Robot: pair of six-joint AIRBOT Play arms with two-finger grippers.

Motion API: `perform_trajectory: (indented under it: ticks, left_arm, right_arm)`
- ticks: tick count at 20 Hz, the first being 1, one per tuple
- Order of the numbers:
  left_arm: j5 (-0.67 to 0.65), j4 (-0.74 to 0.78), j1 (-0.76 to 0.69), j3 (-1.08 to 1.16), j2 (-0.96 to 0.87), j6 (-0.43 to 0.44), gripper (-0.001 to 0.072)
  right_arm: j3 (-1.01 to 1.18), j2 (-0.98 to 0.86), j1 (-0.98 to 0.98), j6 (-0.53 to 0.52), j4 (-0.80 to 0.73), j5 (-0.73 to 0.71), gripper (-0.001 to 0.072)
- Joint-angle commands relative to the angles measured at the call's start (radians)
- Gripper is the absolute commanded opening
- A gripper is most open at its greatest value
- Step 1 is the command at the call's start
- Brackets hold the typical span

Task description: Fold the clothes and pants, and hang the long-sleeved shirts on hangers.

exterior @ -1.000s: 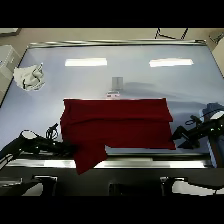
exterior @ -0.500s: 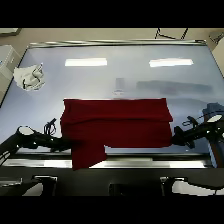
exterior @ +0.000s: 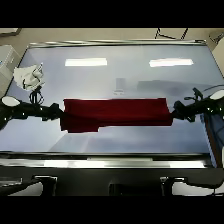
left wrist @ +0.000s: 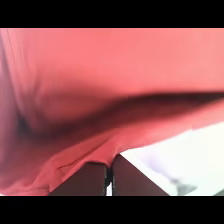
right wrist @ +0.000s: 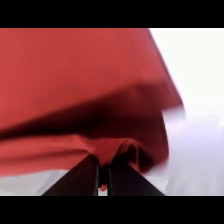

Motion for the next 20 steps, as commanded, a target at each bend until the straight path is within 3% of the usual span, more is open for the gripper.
perform_trajectory:
  ticks: [1,8,9,10,11,12,13,17,20]
  left_arm:
    - [0.012,0.001,-0.004,0.208,-0.167,-0.052,0.0018]
    - [0.023,0.001,-0.072,0.383,-0.423,-0.062,0.0021]
    - [0.021,0.001,-0.075,0.387,-0.431,-0.062,0.0060]
    - [0.015,0.002,-0.070,0.390,-0.428,-0.062,0.0221]
    - [-0.013,0.002,-0.056,0.401,-0.425,-0.061,0.0475]
    - [-0.051,0.002,-0.037,0.416,-0.421,-0.061,0.0532]
    - [-0.095,0.002,-0.015,0.429,-0.411,-0.061,0.0531]
    - [-0.134,0.002,0.027,0.435,-0.334,-0.061,0.0529]
    - [-0.135,0.001,0.016,0.435,-0.278,-0.061,0.0529]
  right_arm:
    - [0.178,-0.121,0.074,0.104,-0.021,-0.116,0.0047]
    - [0.256,-0.285,0.074,0.151,0.042,-0.122,0.0059]
    - [0.260,-0.286,0.070,0.151,0.042,-0.113,0.0136]
    - [0.278,-0.286,0.061,0.142,0.041,-0.082,0.0293]
    - [0.302,-0.285,0.043,0.112,0.041,-0.042,0.0465]
    - [0.327,-0.284,0.013,0.077,0.036,0.008,0.0607]
    - [0.333,-0.284,-0.027,0.068,0.029,0.037,0.0671]
    - [0.332,-0.352,-0.106,-0.009,0.087,0.161,0.0710]
    - [0.332,-0.401,-0.088,-0.101,0.216,0.153,0.0713]
